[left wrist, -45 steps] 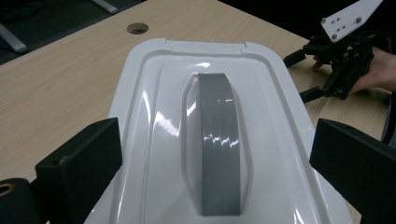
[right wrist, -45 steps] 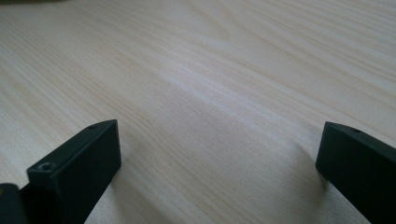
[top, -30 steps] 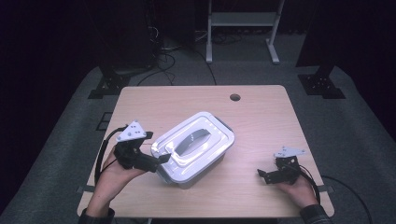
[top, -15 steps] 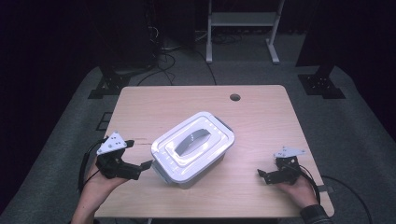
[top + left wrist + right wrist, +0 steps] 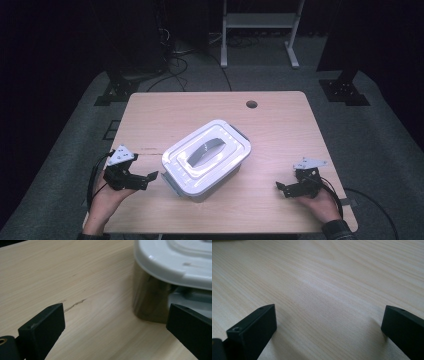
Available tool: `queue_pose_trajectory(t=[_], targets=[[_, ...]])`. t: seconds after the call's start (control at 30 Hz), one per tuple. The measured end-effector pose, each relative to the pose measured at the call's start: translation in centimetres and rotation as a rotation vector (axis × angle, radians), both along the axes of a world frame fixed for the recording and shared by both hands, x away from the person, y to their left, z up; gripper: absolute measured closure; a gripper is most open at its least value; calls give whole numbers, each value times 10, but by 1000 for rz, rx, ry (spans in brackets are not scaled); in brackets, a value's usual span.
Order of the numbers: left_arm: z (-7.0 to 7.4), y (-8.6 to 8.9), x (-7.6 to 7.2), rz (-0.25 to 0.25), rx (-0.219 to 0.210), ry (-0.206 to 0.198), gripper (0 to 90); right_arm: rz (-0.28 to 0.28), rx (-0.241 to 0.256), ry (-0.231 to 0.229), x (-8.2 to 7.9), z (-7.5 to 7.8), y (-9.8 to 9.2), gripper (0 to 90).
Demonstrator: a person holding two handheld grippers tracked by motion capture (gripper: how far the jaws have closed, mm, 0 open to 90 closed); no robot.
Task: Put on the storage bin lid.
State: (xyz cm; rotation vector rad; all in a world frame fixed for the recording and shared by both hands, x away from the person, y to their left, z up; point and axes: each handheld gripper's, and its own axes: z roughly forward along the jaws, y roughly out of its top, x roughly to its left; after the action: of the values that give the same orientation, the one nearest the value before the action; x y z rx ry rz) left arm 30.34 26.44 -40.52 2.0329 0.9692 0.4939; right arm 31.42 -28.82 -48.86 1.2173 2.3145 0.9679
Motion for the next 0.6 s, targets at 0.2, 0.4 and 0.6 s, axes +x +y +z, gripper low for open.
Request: queue_pose_trajectory(t=[0.2,0.4,0.6], targets=[[-22,0,9,37,21,32,10,2,0,1,0,0,0,0],[-39,-2,15,55,46,59,10,1,1,1,0,0,0,0],[-56,-6,20,60,88,99,10,2,2,1,-1,0,0,0]])
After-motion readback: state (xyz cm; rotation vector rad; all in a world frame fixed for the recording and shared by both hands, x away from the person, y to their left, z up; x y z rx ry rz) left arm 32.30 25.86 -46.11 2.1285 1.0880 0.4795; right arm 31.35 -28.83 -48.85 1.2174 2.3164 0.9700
